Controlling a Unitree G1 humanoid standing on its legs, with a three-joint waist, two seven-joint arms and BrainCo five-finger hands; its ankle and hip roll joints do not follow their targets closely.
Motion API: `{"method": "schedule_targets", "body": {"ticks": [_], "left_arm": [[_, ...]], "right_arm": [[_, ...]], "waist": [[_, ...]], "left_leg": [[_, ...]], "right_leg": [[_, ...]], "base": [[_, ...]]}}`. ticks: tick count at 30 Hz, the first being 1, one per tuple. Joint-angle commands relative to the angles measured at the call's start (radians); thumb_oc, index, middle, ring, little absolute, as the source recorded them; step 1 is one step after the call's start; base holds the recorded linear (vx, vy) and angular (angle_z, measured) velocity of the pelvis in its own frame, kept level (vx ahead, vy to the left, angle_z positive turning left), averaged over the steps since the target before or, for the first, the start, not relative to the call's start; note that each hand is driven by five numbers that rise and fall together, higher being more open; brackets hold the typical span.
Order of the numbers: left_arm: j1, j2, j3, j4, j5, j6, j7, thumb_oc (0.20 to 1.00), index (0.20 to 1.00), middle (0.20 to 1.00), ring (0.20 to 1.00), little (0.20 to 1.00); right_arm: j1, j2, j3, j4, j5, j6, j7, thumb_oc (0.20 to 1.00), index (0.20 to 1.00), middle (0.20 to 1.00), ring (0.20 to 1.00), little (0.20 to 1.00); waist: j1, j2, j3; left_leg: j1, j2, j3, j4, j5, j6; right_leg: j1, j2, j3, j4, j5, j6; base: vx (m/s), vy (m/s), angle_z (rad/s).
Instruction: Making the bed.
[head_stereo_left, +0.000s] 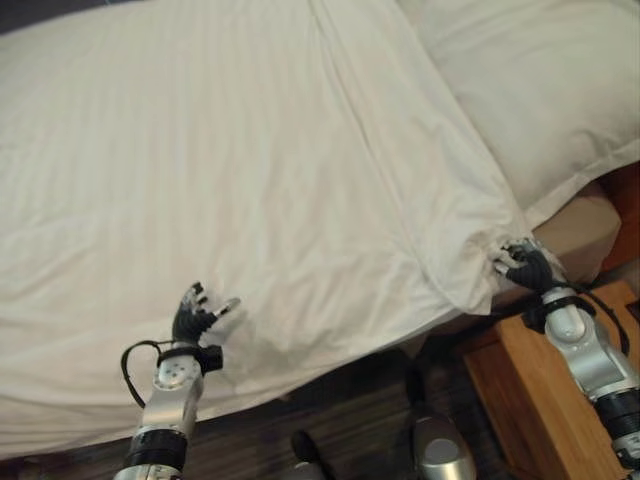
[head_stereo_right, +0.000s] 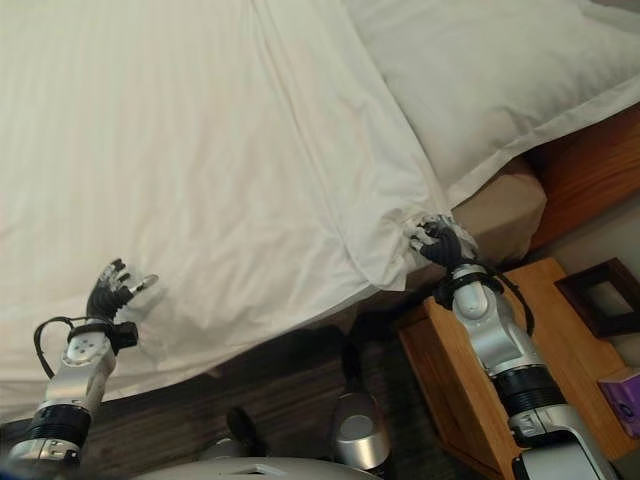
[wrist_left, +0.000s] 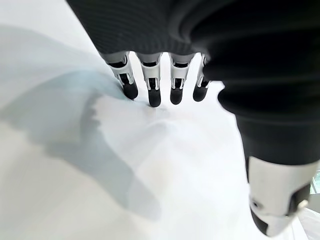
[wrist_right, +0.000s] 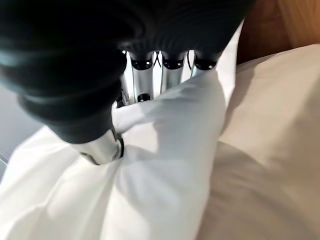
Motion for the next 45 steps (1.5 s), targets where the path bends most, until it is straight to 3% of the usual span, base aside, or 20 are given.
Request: {"method": "schedule_targets", "body": {"ticks": [1, 9, 15, 18, 21, 24, 29, 30, 34, 36, 37, 41, 45], "left_arm": [[0.001, 0.033, -0.023, 0.022, 0.021, -0.031, 0.011, 1.0, 1.0, 1.0, 1.0, 1.0], [-0.06, -0.069, -0.112, 0.109, 0.015, -0.055, 0.053, 1.0, 1.0, 1.0, 1.0, 1.0], [-0.118, -0.117, -0.173, 0.158, -0.023, -0.078, 0.092, 1.0, 1.0, 1.0, 1.0, 1.0], [-0.117, -0.127, -0.182, 0.151, -0.052, -0.083, 0.1, 1.0, 1.0, 1.0, 1.0, 1.0], [-0.103, -0.125, -0.182, 0.143, -0.056, -0.079, 0.097, 1.0, 1.0, 1.0, 1.0, 1.0], [-0.091, -0.118, -0.176, 0.138, -0.05, -0.072, 0.096, 1.0, 1.0, 1.0, 1.0, 1.0], [-0.028, -0.096, -0.119, 0.069, -0.023, -0.058, 0.095, 1.0, 1.0, 1.0, 1.0, 1.0], [-0.013, -0.098, -0.112, 0.051, -0.018, -0.055, 0.098, 1.0, 1.0, 1.0, 1.0, 1.0], [-0.004, -0.104, -0.114, 0.017, -0.019, -0.061, 0.098, 1.0, 1.0, 1.0, 1.0, 1.0], [-0.004, -0.105, -0.117, -0.012, -0.049, -0.07, 0.089, 1.0, 1.0, 1.0, 1.0, 1.0], [-0.008, -0.106, -0.119, -0.029, -0.087, -0.082, 0.087, 1.0, 1.0, 1.0, 1.0, 1.0], [0.017, -0.114, -0.117, -0.038, -0.112, -0.08, 0.07, 1.0, 1.0, 1.0, 1.0, 1.0], [0.061, -0.114, -0.094, -0.091, -0.17, -0.098, 0.063, 1.0, 1.0, 1.0, 1.0, 1.0]], "right_arm": [[-0.086, -0.015, 0.057, 0.12, -0.004, 0.033, -0.018, 1.0, 1.0, 1.0, 1.0, 1.0], [-0.177, -0.017, 0.124, 0.344, -0.218, 0.102, -0.184, 1.0, 1.0, 1.0, 1.0, 1.0], [-0.323, -0.075, 0.232, 0.649, -0.481, 0.269, -0.235, 1.0, 1.0, 1.0, 1.0, 1.0], [-0.336, -0.074, 0.198, 0.79, -0.459, 0.333, -0.265, 1.0, 1.0, 1.0, 1.0, 1.0], [-0.319, -0.072, 0.142, 0.839, -0.381, 0.344, -0.3, 1.0, 1.0, 1.0, 1.0, 1.0], [-0.291, -0.077, 0.109, 0.832, -0.351, 0.342, -0.315, 1.0, 1.0, 1.0, 1.0, 1.0], [-0.182, -0.112, -0.017, 0.57, -0.297, 0.316, -0.366, 1.0, 1.0, 1.0, 1.0, 1.0], [-0.164, -0.122, -0.05, 0.431, -0.289, 0.289, -0.382, 1.0, 1.0, 1.0, 1.0, 1.0], [-0.15, -0.118, -0.078, 0.302, -0.278, 0.254, -0.395, 1.0, 1.0, 1.0, 1.0, 1.0], [-0.169, -0.115, -0.064, 0.265, -0.281, 0.239, -0.385, 1.0, 1.0, 1.0, 1.0, 1.0], [-0.198, -0.15, -0.003, 0.245, -0.375, 0.246, -0.356, 1.0, 1.0, 1.0, 1.0, 1.0], [-0.247, -0.141, 0.064, 0.287, -0.473, 0.265, -0.322, 1.0, 1.0, 1.0, 1.0, 1.0], [-0.247, -0.115, 0.066, 0.295, -0.472, 0.263, -0.335, 1.0, 1.0, 1.0, 1.0, 1.0]], "waist": [[-0.017, -0.007, 0.005], [-0.056, 0.072, 0.026], [-0.063, 0.115, 0.035], [-0.063, 0.132, 0.028], [-0.06, 0.142, 0.018], [-0.058, 0.14, 0.01], [-0.034, 0.098, -0.016], [-0.025, 0.082, -0.024], [-0.006, 0.058, -0.038], [0.006, 0.043, -0.046], [0.021, 0.028, -0.05], [0.039, 0.005, -0.068], [0.057, -0.012, -0.09]], "left_leg": [[0.006, 0.03, 0.014, 0.026, 0.016, -0.011], [-0.018, 0.01, 0.032, 0.026, 0.023, -0.018], [-0.07, 0.004, 0.028, 0.03, 0.033, -0.023], [-0.082, 0.008, 0.024, 0.029, 0.039, -0.027], [-0.082, 0.015, 0.019, 0.026, 0.041, -0.029], [-0.077, 0.023, 0.015, 0.023, 0.042, -0.032], [-0.032, 0.057, 0.008, 0.022, 0.033, -0.039], [-0.021, 0.066, 0.01, 0.022, 0.031, -0.041], [-0.01, 0.08, 0.003, 0.02, 0.036, -0.042], [-0.005, 0.086, -0.002, 0.02, 0.036, -0.042], [0.003, 0.09, -0.004, 0.022, 0.031, -0.045], [0.002, 0.097, -0.01, 0.02, 0.041, -0.046], [0.008, 0.105, -0.017, 0.02, 0.042, -0.047]], "right_leg": [[-0.049, -0.112, 0.047, 0.076, -0.09, 0.07], [-0.094, -0.123, 0.077, 0.062, -0.078, 0.075], [-0.145, -0.121, 0.086, 0.063, -0.078, 0.075], [-0.15, -0.121, 0.079, 0.063, -0.083, 0.076], [-0.141, -0.12, 0.063, 0.062, -0.09, 0.075], [-0.132, -0.115, 0.053, 0.067, -0.095, 0.074], [-0.056, -0.104, 0.011, 0.069, -0.122, 0.069], [-0.043, -0.099, 0.003, 0.069, -0.124, 0.067], [-0.024, -0.092, -0.006, 0.069, -0.124, 0.061], [-0.013, -0.089, -0.01, 0.068, -0.127, 0.06], [0.0, -0.09, -0.018, 0.068, -0.132, 0.063], [0.01, -0.085, -0.024, 0.061, -0.123, 0.061], [0.024, -0.084, -0.03, 0.061, -0.124, 0.063]], "base": [[-0.01, -0.019, -0.45], [-0.03, -0.008, -0.21], [-0.04, -0.026, -0.02], [0.01, -0.018, 0.06], [0.05, -0.029, 0.09], [0.04, -0.041, -0.02], [0.06, -0.054, 0.08], [0.02, -0.051, 0.1], [0.01, -0.017, 0.03], [0.01, -0.01, 0.02], [-0.01, -0.031, 0.03], [-0.01, -0.014, 0.07], [0.02, -0.001, 0.07]]}}
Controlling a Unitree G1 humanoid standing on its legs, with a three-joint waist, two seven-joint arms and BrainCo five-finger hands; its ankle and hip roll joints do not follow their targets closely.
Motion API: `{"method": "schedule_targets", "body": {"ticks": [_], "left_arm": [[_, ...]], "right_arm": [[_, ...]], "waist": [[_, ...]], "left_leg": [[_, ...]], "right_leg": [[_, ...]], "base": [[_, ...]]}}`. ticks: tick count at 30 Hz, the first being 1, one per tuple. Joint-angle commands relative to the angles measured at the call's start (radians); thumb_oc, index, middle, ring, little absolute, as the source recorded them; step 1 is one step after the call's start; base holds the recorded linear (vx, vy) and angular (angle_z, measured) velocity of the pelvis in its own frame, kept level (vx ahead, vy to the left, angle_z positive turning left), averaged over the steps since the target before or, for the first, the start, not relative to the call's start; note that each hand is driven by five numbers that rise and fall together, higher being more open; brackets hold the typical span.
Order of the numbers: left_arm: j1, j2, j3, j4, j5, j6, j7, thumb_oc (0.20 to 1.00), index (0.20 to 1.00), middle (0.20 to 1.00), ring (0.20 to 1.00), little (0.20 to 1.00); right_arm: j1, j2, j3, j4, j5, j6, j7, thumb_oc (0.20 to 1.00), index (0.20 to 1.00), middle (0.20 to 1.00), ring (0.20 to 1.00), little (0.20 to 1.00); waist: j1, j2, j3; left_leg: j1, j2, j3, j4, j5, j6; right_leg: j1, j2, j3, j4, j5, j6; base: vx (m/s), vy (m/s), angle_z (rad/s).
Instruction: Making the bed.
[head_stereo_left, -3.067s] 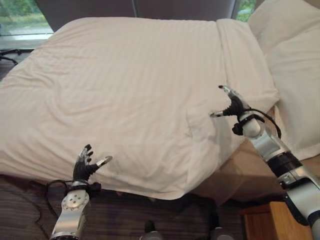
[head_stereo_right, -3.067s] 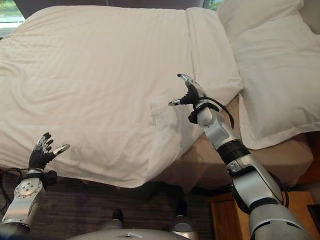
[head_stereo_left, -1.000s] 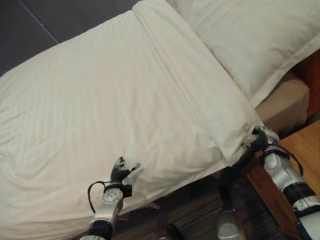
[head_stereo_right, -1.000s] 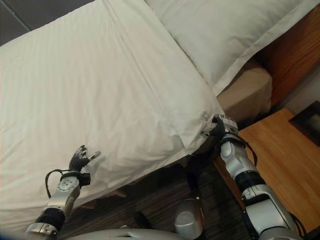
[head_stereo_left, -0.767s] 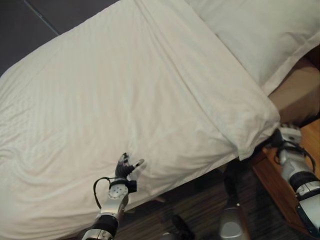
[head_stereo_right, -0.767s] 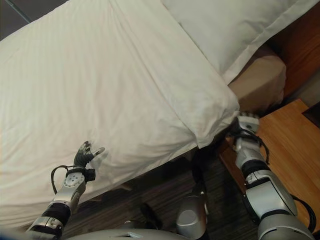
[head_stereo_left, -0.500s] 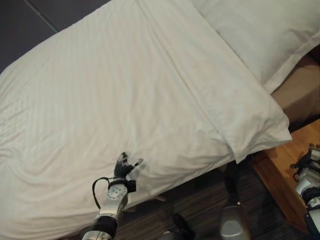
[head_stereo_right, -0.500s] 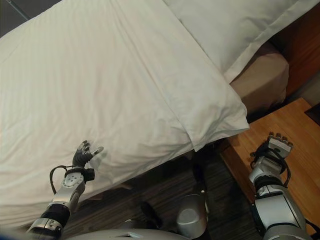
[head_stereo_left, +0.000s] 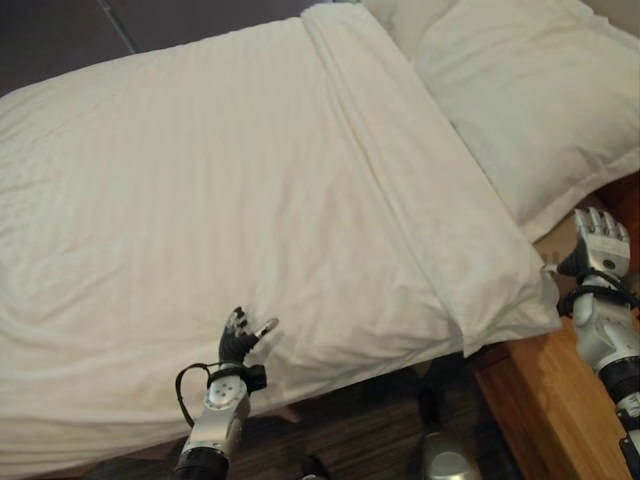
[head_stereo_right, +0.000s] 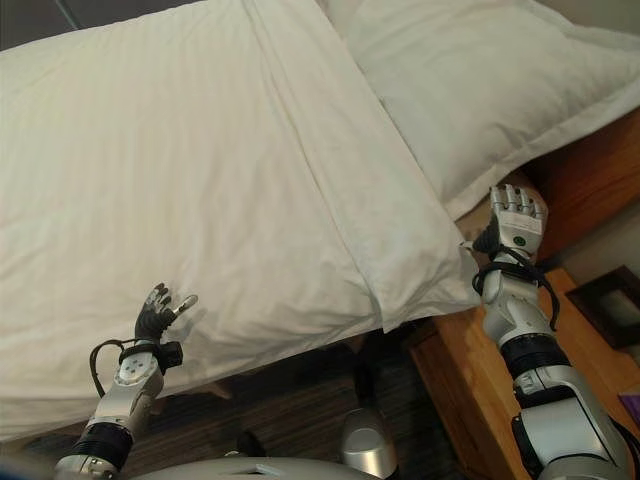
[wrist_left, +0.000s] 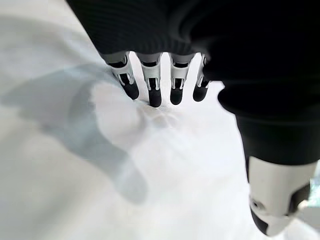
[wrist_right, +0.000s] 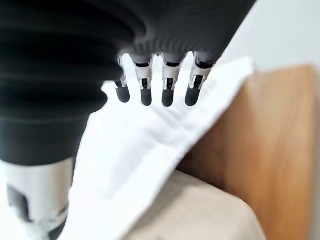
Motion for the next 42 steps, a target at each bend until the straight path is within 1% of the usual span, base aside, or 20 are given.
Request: {"method": "schedule_targets", "body": {"ticks": [1, 5, 9, 10, 11, 13, 14, 15, 16, 17, 22, 25, 26, 30, 32, 34, 35, 36, 37, 42], "left_arm": [[0.008, 0.004, 0.001, -0.069, -0.122, -0.061, -0.015, 1.0, 1.0, 1.0, 1.0, 1.0], [-0.009, -0.02, -0.002, -0.072, -0.231, -0.071, -0.018, 1.0, 1.0, 1.0, 1.0, 1.0], [-0.074, -0.074, -0.084, -0.078, -0.325, -0.07, -0.052, 1.0, 1.0, 1.0, 1.0, 1.0], [-0.11, -0.109, -0.135, -0.088, -0.388, -0.065, -0.07, 1.0, 1.0, 1.0, 1.0, 1.0], [-0.111, -0.108, -0.135, -0.086, -0.391, -0.066, -0.071, 1.0, 1.0, 1.0, 1.0, 1.0], [-0.148, -0.134, -0.177, -0.098, -0.433, -0.062, -0.082, 1.0, 1.0, 1.0, 1.0, 1.0], [-0.177, -0.148, -0.193, -0.106, -0.463, -0.069, -0.084, 1.0, 1.0, 1.0, 1.0, 1.0], [-0.202, -0.16, -0.209, -0.112, -0.488, -0.07, -0.093, 1.0, 1.0, 1.0, 1.0, 1.0], [-0.261, -0.187, -0.226, -0.136, -0.561, -0.082, -0.105, 1.0, 1.0, 1.0, 1.0, 1.0], [-0.262, -0.186, -0.226, -0.135, -0.563, -0.082, -0.106, 1.0, 1.0, 1.0, 1.0, 1.0], [-0.3, -0.251, -0.288, -0.195, -0.716, -0.078, -0.217, 1.0, 1.0, 1.0, 1.0, 1.0], [-0.329, -0.28, -0.288, -0.21, -0.806, -0.088, -0.267, 1.0, 1.0, 1.0, 1.0, 1.0], [-0.353, -0.29, -0.282, -0.213, -0.86, -0.098, -0.297, 1.0, 1.0, 1.0, 1.0, 1.0], [-0.453, -0.327, -0.288, -0.23, -0.923, -0.14, -0.314, 1.0, 1.0, 1.0, 1.0, 1.0], [-0.556, -0.379, -0.276, -0.279, -0.945, -0.2, -0.33, 1.0, 1.0, 1.0, 1.0, 1.0], [-0.591, -0.389, -0.264, -0.316, -0.945, -0.215, -0.336, 1.0, 1.0, 1.0, 1.0, 1.0], [-0.608, -0.397, -0.255, -0.342, -0.939, -0.232, -0.34, 0.602, 0.602, 0.602, 0.602, 0.602], [-0.618, -0.405, -0.252, -0.358, -0.938, -0.246, -0.341, 0.523, 0.523, 0.523, 0.523, 0.523], [-0.63, -0.403, -0.244, -0.366, -0.94, -0.261, -0.332, 0.2, 0.2, 0.2, 0.2, 0.2], [-0.724, -0.404, -0.268, -0.308, -0.874, -0.292, -0.268, 0.2, 0.2, 0.2, 0.2, 0.2]], "right_arm": [[-0.071, 0.005, -0.003, 0.018, 0.004, -0.014, -0.034, 1.0, 1.0, 1.0, 1.0, 1.0], [-0.075, 0.048, 0.02, -0.008, 0.052, -0.053, -0.031, 1.0, 1.0, 1.0, 1.0, 1.0], [-0.08, 0.122, 0.072, -0.025, 0.113, -0.099, -0.012, 1.0, 1.0, 1.0, 1.0, 1.0], [-0.083, 0.181, 0.089, -0.027, 0.215, -0.13, 0.027, 1.0, 1.0, 1.0, 1.0, 1.0], [-0.084, 0.18, 0.089, -0.026, 0.219, -0.131, 0.026, 1.0, 1.0, 1.0, 1.0, 1.0], [-0.068, 0.232, 0.09, -0.067, 0.356, -0.173, 0.063, 1.0, 1.0, 1.0, 1.0, 1.0], [-0.057, 0.263, 0.079, -0.07, 0.454, -0.194, 0.07, 0.696, 0.696, 0.696, 0.696, 0.696], [-0.051, 0.293, 0.079, -0.072, 0.538, -0.213, 0.082, 0.203, 0.203, 0.203, 0.203, 0.203], [-0.032, 0.361, 0.073, -0.081, 0.742, -0.265, 0.116, 0.2, 0.2, 0.2, 0.2, 0.2], [-0.032, 0.36, 0.074, -0.08, 0.746, -0.266, 0.117, 0.2, 0.2, 0.2, 0.2, 0.2], [0.011, 0.495, 0.098, -0.081, 1.133, -0.387, 0.246, 0.2, 0.2, 0.2, 0.2, 0.2], [0.01, 0.554, 0.078, -0.077, 1.35, -0.455, 0.301, 0.2, 0.2, 0.2, 0.2, 0.2], [0.006, 0.58, 0.067, -0.073, 1.449, -0.501, 0.331, 0.2, 0.2, 0.2, 0.2, 0.2], [-0.046, 0.619, 0.063, -0.056, 1.567, -0.559, 0.346, 0.2, 0.2, 0.2, 0.2, 0.2], [-0.098, 0.653, 0.062, -0.054, 1.641, -0.616, 0.361, 0.2, 0.2, 0.2, 0.2, 0.2], [-0.121, 0.657, 0.057, -0.05, 1.662, -0.632, 0.364, 0.2, 0.2, 0.2, 0.2, 0.2], [-0.144, 0.66, 0.05, -0.057, 1.681, -0.653, 0.373, 0.2, 0.2, 0.2, 0.2, 0.2], [-0.157, 0.664, 0.041, -0.06, 1.694, -0.665, 0.378, 0.2, 0.2, 0.2, 0.2, 0.2], [-0.175, 0.664, 0.031, -0.055, 1.704, -0.676, 0.375, 0.2, 0.2, 0.2, 0.2, 0.2], [-0.265, 0.672, 0.038, -0.039, 1.71, -0.699, 0.348, 0.2, 0.2, 0.2, 0.2, 0.2]], "waist": [[0.01, -0.018, -0.054], [0.007, -0.032, -0.066], [-0.01, -0.047, -0.072], [-0.025, -0.053, -0.076], [-0.025, -0.053, -0.076], [-0.043, -0.057, -0.079], [-0.052, -0.057, -0.082], [-0.061, -0.058, -0.083], [-0.078, -0.057, -0.085], [-0.078, -0.057, -0.085], [-0.099, -0.052, -0.082], [-0.104, -0.044, -0.074], [-0.109, -0.039, -0.065], [-0.118, -0.032, -0.031], [-0.131, -0.027, -0.001], [-0.131, -0.024, 0.008], [-0.129, -0.02, 0.014], [-0.127, -0.02, 0.022], [-0.123, -0.019, 0.03], [-0.106, -0.024, 0.069]], "left_leg": [[-0.014, 0.108, -0.044, 0.019, 0.077, -0.068], [-0.01, 0.114, -0.047, 0.018, 0.079, -0.07], [-0.004, 0.121, -0.044, 0.019, 0.082, -0.071], [-0.003, 0.122, -0.043, 0.018, 0.084, -0.07], [-0.003, 0.122, -0.043, 0.019, 0.084, -0.07], [-0.002, 0.125, -0.04, 0.017, 0.086, -0.072], [-0.001, 0.126, -0.036, 0.016, 0.088, -0.072], [0.0, 0.127, -0.033, 0.015, 0.089, -0.073], [0.004, 0.129, -0.027, 0.012, 0.091, -0.075], [0.004, 0.129, -0.026, 0.013, 0.091, -0.075], [0.015, 0.134, -0.017, 0.008, 0.095, -0.083], [0.014, 0.138, -0.012, 0.006, 0.098, -0.089], [0.014, 0.14, -0.01, 0.007, 0.1, -0.093], [-0.006, 0.141, -0.014, 0.007, 0.11, -0.098], [-0.032, 0.139, -0.009, 0.006, 0.116, -0.099], [-0.043, 0.136, -0.006, 0.008, 0.113, -0.099], [-0.061, 0.137, -0.006, 0.006, 0.123, -0.099], [-0.07, 0.138, -0.004, 0.006, 0.125, -0.099], [-0.083, 0.14, -0.004, 0.006, 0.128, -0.099], [-0.137, 0.147, -0.007, 0.007, 0.149, -0.099]], "right_leg": [[0.011, -0.073, -0.026, 0.062, -0.127, 0.059], [0.02, -0.068, -0.028, 0.062, -0.128, 0.057], [0.027, -0.06, -0.027, 0.064, -0.131, 0.055], [0.027, -0.056, -0.023, 0.066, -0.132, 0.052], [0.027, -0.056, -0.023, 0.066, -0.132, 0.052], [0.027, -0.051, -0.018, 0.065, -0.132, 0.05], [0.026, -0.049, -0.015, 0.063, -0.131, 0.049], [0.025, -0.047, -0.011, 0.062, -0.13, 0.048], [0.024, -0.041, -0.004, 0.061, -0.13, 0.047], [0.024, -0.041, -0.004, 0.061, -0.13, 0.047], [0.024, -0.032, 0.009, 0.058, -0.133, 0.041], [0.024, -0.03, 0.011, 0.056, -0.134, 0.039], [0.023, -0.029, 0.01, 0.054, -0.133, 0.039], [-0.003, -0.027, 0.016, 0.063, -0.128, 0.04], [-0.047, -0.028, 0.03, 0.067, -0.113, 0.047], [-0.059, -0.03, 0.033, 0.068, -0.113, 0.052], [-0.082, -0.026, 0.035, 0.069, -0.102, 0.051], [-0.095, -0.026, 0.034, 0.071, -0.099, 0.052], [-0.108, -0.025, 0.034, 0.074, -0.097, 0.052], [-0.164, -0.018, 0.029, 0.095, -0.091, 0.054]], "base": [[0.0, 0.009, 0.06], [0.0, -0.008, 0.05], [0.0, 0.0, 0.0], [0.0, 0.0, 0.0], [0.0, 0.0, 0.0], [0.0, 0.0, 0.0], [0.0, 0.0, 0.0], [0.03, 0.001, -0.05], [0.03, -0.001, -0.04], [0.03, 0.0, -0.07], [0.02, -0.007, -0.1], [0.01, -0.005, -0.03], [0.01, -0.014, -0.04], [-0.05, 0.003, 0.01], [-0.08, 0.01, 0.04], [-0.07, 0.004, -0.03], [-0.09, -0.013, -0.07], [-0.1, -0.036, -0.09], [-0.1, -0.038, -0.1], [-0.08, -0.048, -0.03]]}}
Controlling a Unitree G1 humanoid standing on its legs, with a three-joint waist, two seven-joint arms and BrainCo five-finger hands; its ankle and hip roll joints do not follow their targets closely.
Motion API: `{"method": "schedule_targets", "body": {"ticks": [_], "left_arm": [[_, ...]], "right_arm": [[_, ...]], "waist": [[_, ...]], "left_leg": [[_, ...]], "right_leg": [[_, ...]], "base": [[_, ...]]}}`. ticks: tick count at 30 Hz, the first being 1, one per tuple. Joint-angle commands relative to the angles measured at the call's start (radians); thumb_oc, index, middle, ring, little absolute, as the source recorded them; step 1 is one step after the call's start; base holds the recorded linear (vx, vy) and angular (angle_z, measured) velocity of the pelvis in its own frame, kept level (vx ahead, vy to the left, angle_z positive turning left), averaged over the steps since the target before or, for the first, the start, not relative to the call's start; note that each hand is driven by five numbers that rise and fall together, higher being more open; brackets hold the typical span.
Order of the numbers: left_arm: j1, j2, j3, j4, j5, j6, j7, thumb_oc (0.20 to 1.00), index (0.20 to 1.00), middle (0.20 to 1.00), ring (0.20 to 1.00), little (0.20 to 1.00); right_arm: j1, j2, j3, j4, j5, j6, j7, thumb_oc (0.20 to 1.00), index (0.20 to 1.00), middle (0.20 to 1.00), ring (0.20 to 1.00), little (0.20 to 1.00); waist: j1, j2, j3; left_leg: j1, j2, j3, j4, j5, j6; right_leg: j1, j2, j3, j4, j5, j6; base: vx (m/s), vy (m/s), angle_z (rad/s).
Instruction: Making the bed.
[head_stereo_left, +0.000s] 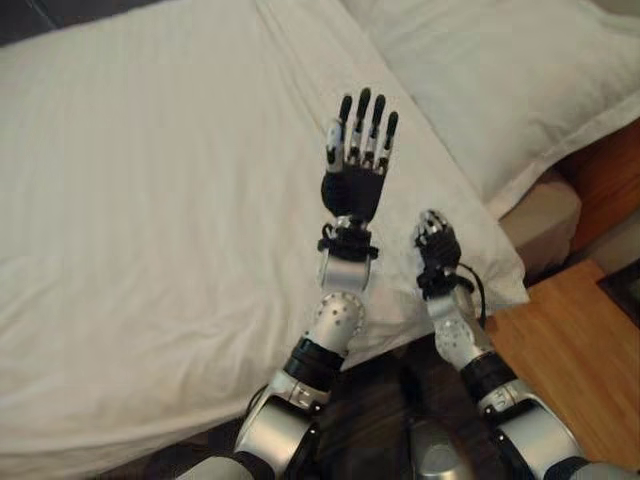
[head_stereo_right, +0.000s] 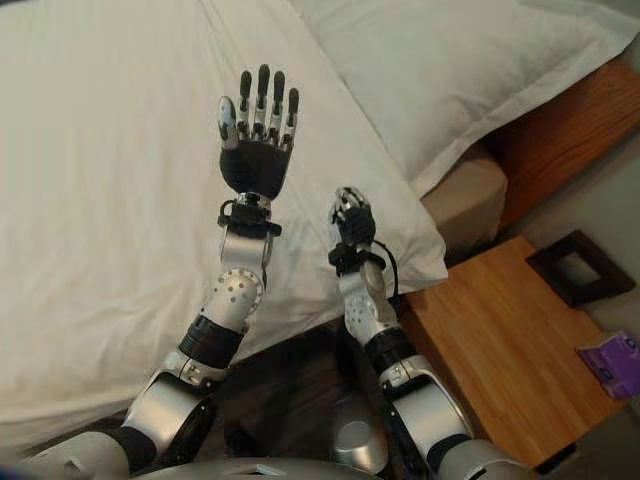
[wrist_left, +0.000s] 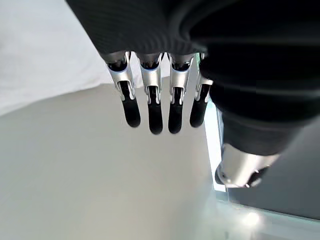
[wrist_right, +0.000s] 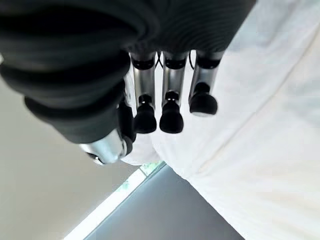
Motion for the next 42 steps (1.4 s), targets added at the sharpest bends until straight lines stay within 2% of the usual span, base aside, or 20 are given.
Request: {"method": "schedule_targets", "body": {"ticks": [1, 11, 12, 13, 19, 20, 21, 22, 23, 25, 26, 29, 30, 32, 33, 35, 36, 37, 42], "left_arm": [[-0.116, -0.002, -0.003, -0.003, 0.071, -0.037, 0.027, 0.2, 0.2, 0.2, 0.2, 0.2], [-0.243, -0.007, -0.032, 0.028, 0.061, -0.058, 0.009, 0.2, 0.2, 0.2, 0.2, 0.2], [-0.253, -0.008, -0.029, 0.04, 0.052, -0.061, 0.012, 0.2, 0.2, 0.2, 0.2, 0.2], [-0.27, -0.008, -0.025, 0.058, 0.039, -0.066, 0.012, 0.2, 0.2, 0.2, 0.2, 0.2], [-0.331, 0.02, 0.023, 0.156, 0.011, -0.07, 0.029, 0.2, 0.2, 0.2, 0.2, 0.2], [-0.33, 0.028, 0.031, 0.167, 0.007, -0.07, 0.035, 0.2, 0.2, 0.2, 0.2, 0.2], [-0.334, 0.031, 0.038, 0.185, 0.005, -0.072, 0.046, 0.2, 0.2, 0.2, 0.2, 0.2], [-0.333, 0.038, 0.044, 0.201, -0.001, -0.075, 0.055, 0.2, 0.2, 0.2, 0.2, 0.2], [-0.329, 0.046, 0.047, 0.212, 0.001, -0.072, 0.068, 0.2, 0.2, 0.2, 0.2, 0.2], [-0.31, 0.06, 0.068, 0.245, 0.003, -0.071, 0.097, 0.2, 0.2, 0.2, 0.2, 0.2], [-0.297, 0.07, 0.083, 0.256, -0.001, -0.071, 0.112, 0.2, 0.2, 0.2, 0.2, 0.2], [-0.25, 0.093, 0.098, 0.298, -0.01, -0.051, 0.142, 0.2, 0.2, 0.2, 0.2, 0.2], [-0.227, 0.108, 0.111, 0.317, -0.004, -0.039, 0.155, 0.2, 0.2, 0.2, 0.2, 0.2], [-0.212, 0.124, 0.119, 0.33, -0.003, -0.034, 0.164, 0.2, 0.2, 0.2, 0.2, 0.2], [-0.169, 0.162, 0.151, 0.35, 0.003, -0.025, 0.188, 0.2, 0.2, 0.2, 0.2, 0.2], [-0.148, 0.178, 0.157, 0.356, 0.006, -0.02, 0.191, 0.2, 0.2, 0.2, 0.2, 0.2], [-0.129, 0.194, 0.168, 0.37, 0.018, -0.007, 0.203, 0.2, 0.2, 0.2, 0.2, 0.2], [-0.092, 0.22, 0.176, 0.384, 0.032, -0.001, 0.207, 0.2, 0.2, 0.2, 0.2, 0.2], [-0.008, 0.25, 0.203, 0.392, 0.065, 0.033, 0.195, 0.2, 0.2, 0.2, 0.2, 0.2]], "right_arm": [[-0.125, 0.061, 0.004, 0.002, 0.021, -0.072, 0.019, 0.2, 0.2, 0.2, 0.2, 0.2], [-0.277, 0.064, 0.022, 0.065, 0.079, -0.093, 0.05, 0.2, 0.2, 0.2, 0.2, 0.2], [-0.287, 0.069, 0.015, 0.075, 0.093, -0.094, 0.049, 0.2, 0.2, 0.2, 0.2, 0.2], [-0.307, 0.068, 0.018, 0.089, 0.1, -0.097, 0.052, 0.2, 0.2, 0.2, 0.2, 0.2], [-0.378, 0.037, -0.009, 0.161, 0.12, -0.092, 0.056, 0.2, 0.2, 0.2, 0.2, 0.2], [-0.385, 0.032, -0.019, 0.166, 0.123, -0.092, 0.051, 0.2, 0.2, 0.2, 0.2, 0.2], [-0.387, 0.023, -0.026, 0.165, 0.121, -0.098, 0.046, 0.2, 0.2, 0.2, 0.2, 0.2], [-0.389, 0.016, -0.036, 0.167, 0.131, -0.094, 0.044, 0.2, 0.2, 0.2, 0.2, 0.2], [-0.39, 0.012, -0.045, 0.161, 0.129, -0.101, 0.037, 0.2, 0.2, 0.2, 0.2, 0.2], [-0.383, -0.004, -0.077, 0.149, 0.129, -0.111, 0.017, 0.2, 0.2, 0.2, 0.2, 0.2], [-0.384, -0.015, -0.098, 0.144, 0.135, -0.12, 0.006, 0.2, 0.2, 0.2, 0.2, 0.2], [-0.366, -0.046, -0.144, 0.108, 0.128, -0.137, -0.025, 0.2, 0.2, 0.2, 0.2, 0.2], [-0.358, -0.061, -0.166, 0.098, 0.128, -0.146, -0.034, 0.2, 0.2, 0.2, 0.2, 0.2], [-0.348, -0.064, -0.182, 0.086, 0.131, -0.154, -0.044, 0.2, 0.2, 0.2, 0.2, 0.2], [-0.325, -0.079, -0.228, 0.055, 0.147, -0.169, -0.054, 0.2, 0.2, 0.2, 0.2, 0.2], [-0.313, -0.075, -0.246, 0.039, 0.158, -0.179, -0.055, 0.2, 0.2, 0.2, 0.2, 0.2], [-0.294, -0.072, -0.265, 0.023, 0.17, -0.188, -0.054, 0.2, 0.2, 0.2, 0.2, 0.2], [-0.264, -0.069, -0.286, -0.003, 0.19, -0.198, -0.049, 0.2, 0.2, 0.2, 0.2, 0.2], [-0.145, -0.032, -0.328, -0.068, 0.244, -0.201, -0.015, 0.2, 0.2, 0.2, 0.2, 0.2]], "waist": [[-0.002, -0.017, 0.022], [0.022, -0.003, 0.105], [0.025, 0.001, 0.114], [0.023, 0.002, 0.129], [0.019, 0.023, 0.176], [0.024, 0.031, 0.175], [0.019, 0.031, 0.188], [0.019, 0.037, 0.195], [0.022, 0.045, 0.192], [0.018, 0.048, 0.206], [0.024, 0.055, 0.203], [0.022, 0.061, 0.203], [0.017, 0.061, 0.209], [0.023, 0.066, 0.196], [0.021, 0.069, 0.196], [0.027, 0.075, 0.181], [0.023, 0.072, 0.183], [0.026, 0.074, 0.17], [0.028, 0.067, 0.147]], "left_leg": [[-0.007, 0.14, -0.03, 0.008, 0.112, -0.09], [-0.113, 0.155, -0.031, 0.007, 0.139, -0.09], [-0.122, 0.155, -0.037, 0.006, 0.125, -0.09], [-0.146, 0.159, -0.025, 0.008, 0.142, -0.09], [-0.254, 0.183, -0.002, 0.015, 0.146, -0.09], [-0.256, 0.182, -0.007, 0.012, 0.12, -0.09], [-0.282, 0.187, 0.008, 0.021, 0.145, -0.09], [-0.297, 0.187, 0.013, 0.024, 0.145, -0.09], [-0.292, 0.183, 0.004, 0.016, 0.121, -0.09], [-0.325, 0.189, 0.02, 0.034, 0.141, -0.09], [-0.32, 0.185, 0.006, 0.032, 0.117, -0.09], [-0.335, 0.191, 0.009, 0.059, 0.102, -0.09], [-0.345, 0.197, 0.024, 0.072, 0.123, -0.09], [-0.334, 0.196, 0.01, 0.066, 0.098, -0.09], [-0.338, 0.201, 0.024, 0.074, 0.118, -0.09], [-0.321, 0.196, 0.008, 0.065, 0.095, -0.09], [-0.326, 0.199, 0.02, 0.071, 0.117, -0.09], [-0.313, 0.196, 0.016, 0.069, 0.114, -0.09], [-0.256, 0.183, -0.001, 0.062, 0.106, -0.09]], "right_leg": [[-0.012, -0.037, -0.004, 0.095, -0.125, 0.073], [-0.149, -0.045, -0.006, 0.133, -0.109, 0.083], [-0.162, -0.049, -0.001, 0.131, -0.117, 0.09], [-0.191, -0.05, 0.001, 0.138, -0.1, 0.088], [-0.327, -0.044, 0.018, 0.146, -0.076, 0.102], [-0.339, -0.046, 0.019, 0.147, -0.097, 0.109], [-0.372, -0.043, 0.018, 0.162, -0.076, 0.103], [-0.392, -0.043, 0.019, 0.169, -0.075, 0.104], [-0.394, -0.045, 0.022, 0.164, -0.094, 0.11], [-0.424, -0.042, 0.02, 0.175, -0.075, 0.102], [-0.421, -0.042, 0.022, 0.168, -0.094, 0.107], [-0.423, -0.04, 0.02, 0.165, -0.094, 0.103], [-0.427, -0.04, 0.016, 0.169, -0.076, 0.097], [-0.417, -0.042, 0.017, 0.162, -0.093, 0.103], [-0.415, -0.042, 0.011, 0.165, -0.076, 0.098], [-0.403, -0.041, 0.014, 0.158, -0.094, 0.102], [-0.405, -0.042, 0.008, 0.162, -0.075, 0.097], [-0.385, -0.044, 0.005, 0.158, -0.077, 0.097], [-0.313, -0.051, -0.006, 0.15, -0.088, 0.098]], "base": [[-0.06, -0.047, -0.05], [-0.08, -0.043, 0.01], [-0.1, -0.007, 0.03], [-0.11, -0.012, 0.04], [-0.08, 0.014, -0.09], [-0.08, -0.004, -0.18], [-0.07, -0.007, -0.16], [-0.06, 0.005, -0.15], [0.06, 0.043, -0.05], [-0.01, -0.005, -0.03], [0.0, 0.0, 0.0], [0.0, -0.011, 0.01], [-0.06, -0.045, 0.01], [0.02, 0.006, 0.01], [0.04, 0.016, 0.02], [0.02, 0.007, 0.01], [0.04, -0.003, 0.04], [-0.05, -0.044, 0.04], [0.06, 0.026, 0.03]]}}
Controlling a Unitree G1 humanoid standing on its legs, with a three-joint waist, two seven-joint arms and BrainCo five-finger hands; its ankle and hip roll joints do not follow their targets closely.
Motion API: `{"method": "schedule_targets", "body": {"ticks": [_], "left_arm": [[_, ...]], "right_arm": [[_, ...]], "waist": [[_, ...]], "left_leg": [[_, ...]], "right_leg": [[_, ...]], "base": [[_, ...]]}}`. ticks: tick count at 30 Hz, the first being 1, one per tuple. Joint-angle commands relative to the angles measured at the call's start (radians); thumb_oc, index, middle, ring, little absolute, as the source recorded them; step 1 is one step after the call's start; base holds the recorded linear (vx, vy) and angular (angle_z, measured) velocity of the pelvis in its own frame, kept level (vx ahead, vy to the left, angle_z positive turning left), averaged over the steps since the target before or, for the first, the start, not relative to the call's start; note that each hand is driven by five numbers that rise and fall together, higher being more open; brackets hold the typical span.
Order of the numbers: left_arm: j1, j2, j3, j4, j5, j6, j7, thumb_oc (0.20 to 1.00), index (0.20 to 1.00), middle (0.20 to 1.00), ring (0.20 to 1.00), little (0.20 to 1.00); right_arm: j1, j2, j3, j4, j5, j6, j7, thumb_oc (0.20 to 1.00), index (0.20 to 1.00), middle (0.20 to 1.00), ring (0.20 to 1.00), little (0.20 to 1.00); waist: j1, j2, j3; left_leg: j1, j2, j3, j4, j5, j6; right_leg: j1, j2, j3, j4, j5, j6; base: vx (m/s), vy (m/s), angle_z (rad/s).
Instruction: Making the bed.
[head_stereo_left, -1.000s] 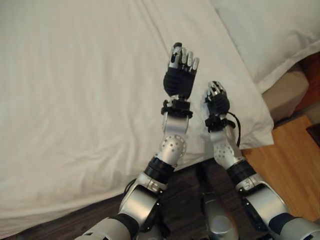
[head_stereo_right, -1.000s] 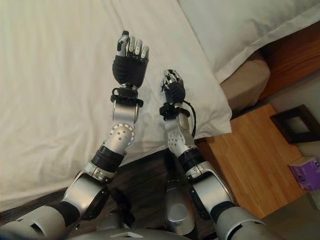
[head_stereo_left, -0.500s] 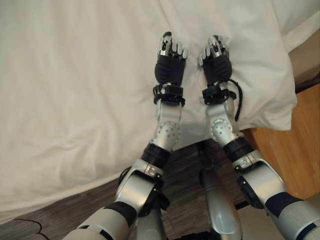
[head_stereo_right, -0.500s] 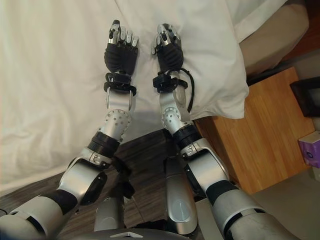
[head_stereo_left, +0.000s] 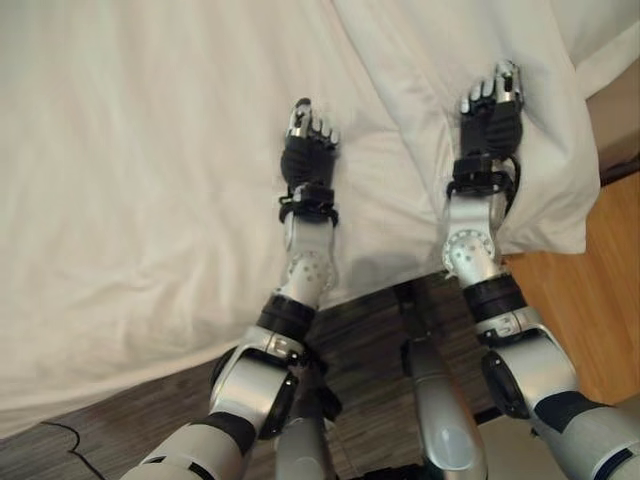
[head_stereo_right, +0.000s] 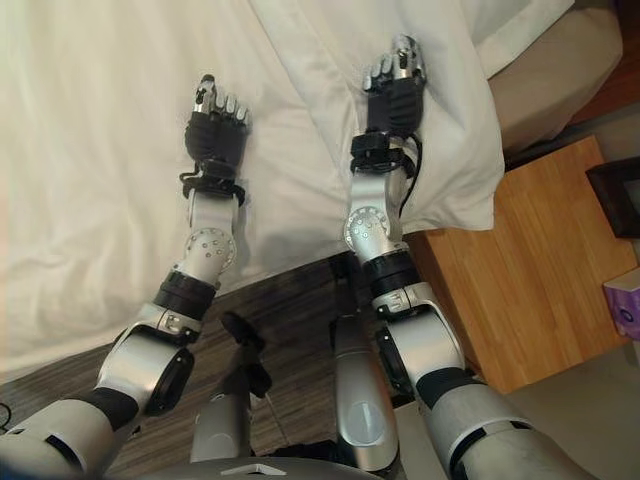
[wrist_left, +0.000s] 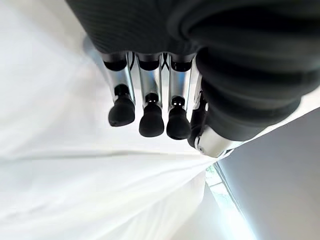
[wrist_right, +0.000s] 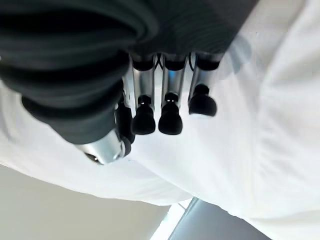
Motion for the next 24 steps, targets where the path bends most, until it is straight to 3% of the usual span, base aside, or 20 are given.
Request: {"method": "schedule_targets", "body": {"ticks": [1, 6, 10, 14, 18, 19, 20, 21, 22, 23, 24], "left_arm": [[0.145, 0.055, 0.071, 0.131, 0.05, 0.018, 0.057, 0.2, 0.2, 0.2, 0.2, 0.2], [0.259, 0.028, 0.092, 0.106, 0.057, 0.031, 0.031, 0.2, 0.2, 0.2, 0.2, 0.2], [0.359, 0.005, 0.138, 0.136, 0.049, 0.06, 0.011, 0.2, 0.2, 0.2, 0.2, 0.2], [0.47, -0.008, 0.182, 0.219, 0.062, 0.102, -0.011, 0.2, 0.2, 0.2, 0.2, 0.2], [0.718, 0.005, 0.327, 0.412, 0.118, 0.179, -0.057, 0.2, 0.2, 0.2, 0.2, 0.2], [0.752, 0.011, 0.347, 0.451, 0.138, 0.189, -0.067, 0.2, 0.2, 0.2, 0.2, 0.2], [0.773, 0.023, 0.365, 0.481, 0.169, 0.193, -0.076, 0.2, 0.2, 0.2, 0.2, 0.2], [0.789, 0.049, 0.372, 0.487, 0.241, 0.175, -0.081, 0.2, 0.2, 0.2, 0.2, 0.2], [0.789, 0.05, 0.372, 0.486, 0.242, 0.175, -0.081, 0.354, 0.354, 0.354, 0.354, 0.354], [0.801, 0.065, 0.358, 0.458, 0.288, 0.164, -0.085, 1.0, 1.0, 1.0, 1.0, 1.0], [0.818, 0.083, 0.343, 0.414, 0.333, 0.147, -0.087, 1.0, 1.0, 1.0, 1.0, 1.0]], "right_arm": [[0.162, -0.002, -0.115, 0.018, 0.084, -0.052, -0.001, 0.2, 0.2, 0.2, 0.2, 0.2], [0.355, 0.078, -0.084, 0.03, 0.108, 0.0, 0.044, 0.2, 0.2, 0.2, 0.2, 0.2], [0.498, 0.094, -0.078, 0.097, 0.093, 0.077, 0.076, 0.2, 0.2, 0.2, 0.2, 0.2], [0.604, 0.075, -0.079, 0.169, 0.045, 0.154, 0.106, 0.2, 0.2, 0.2, 0.2, 0.2], [0.785, 0.027, -0.194, 0.291, -0.032, 0.243, 0.15, 0.2, 0.2, 0.2, 0.2, 0.2], [0.81, 0.017, -0.22, 0.326, -0.061, 0.256, 0.153, 0.451, 0.451, 0.451, 0.451, 0.451], [0.833, -0.006, -0.235, 0.356, -0.108, 0.264, 0.145, 1.0, 1.0, 1.0, 1.0, 1.0], [0.855, -0.044, -0.254, 0.373, -0.195, 0.264, 0.116, 1.0, 1.0, 1.0, 1.0, 1.0], [0.855, -0.043, -0.254, 0.371, -0.197, 0.264, 0.115, 1.0, 1.0, 1.0, 1.0, 1.0], [0.868, -0.07, -0.26, 0.358, -0.255, 0.263, 0.097, 1.0, 1.0, 1.0, 1.0, 1.0], [0.881, -0.096, -0.258, 0.338, -0.326, 0.254, 0.073, 1.0, 1.0, 1.0, 1.0, 1.0]], "waist": [[-0.018, 0.022, -0.069], [-0.028, -0.003, -0.107], [-0.05, -0.029, -0.152], [-0.065, -0.041, -0.191], [-0.06, -0.049, -0.258], [-0.058, -0.053, -0.272], [-0.055, -0.057, -0.283], [-0.05, -0.068, -0.302], [-0.049, -0.069, -0.303], [-0.048, -0.076, -0.311], [-0.042, -0.082, -0.317]], "left_leg": [[-0.001, 0.156, -0.031, 0.057, 0.049, -0.091], [0.09, 0.142, -0.036, 0.043, 0.036, -0.091], [0.168, 0.132, -0.021, 0.036, 0.019, -0.091], [0.222, 0.121, -0.008, 0.034, 0.002, -0.091], [0.284, 0.107, -0.001, 0.031, -0.02, -0.086], [0.29, 0.105, -0.001, 0.029, -0.018, -0.085], [0.302, 0.101, -0.003, 0.028, -0.027, -0.083], [0.32, 0.098, -0.007, 0.027, -0.032, -0.08], [0.316, 0.098, -0.008, 0.026, -0.025, -0.08], [0.321, 0.097, -0.009, 0.025, -0.026, -0.079], [0.33, 0.095, -0.012, 0.026, -0.031, -0.078]], "right_leg": [[-0.015, -0.077, -0.025, 0.094, -0.131, 0.129], [0.082, -0.067, -0.029, 0.078, -0.14, 0.129], [0.156, -0.051, -0.023, 0.062, -0.149, 0.125], [0.197, -0.037, -0.01, 0.058, -0.155, 0.122], [0.262, -0.036, -0.006, 0.045, -0.17, 0.121], [0.27, -0.039, -0.007, 0.043, -0.168, 0.119], [0.284, -0.045, -0.011, 0.043, -0.175, 0.122], [0.308, -0.054, -0.019, 0.04, -0.177, 0.125], [0.304, -0.053, -0.019, 0.039, -0.172, 0.122], [0.314, -0.058, -0.024, 0.038, -0.171, 0.124], [0.328, -0.063, -0.032, 0.039, -0.175, 0.129]], "base": [[0.09, 0.028, 0.06], [0.11, 0.031, 0.03], [0.13, 0.038, -0.12], [0.14, 0.04, -0.16], [0.12, 0.016, -0.17], [0.14, -0.006, -0.04], [0.1, -0.025, 0.01], [0.07, -0.022, 0.12], [0.03, -0.037, 0.18], [0.02, -0.021, 0.2], [0.04, -0.021, 0.1]]}}
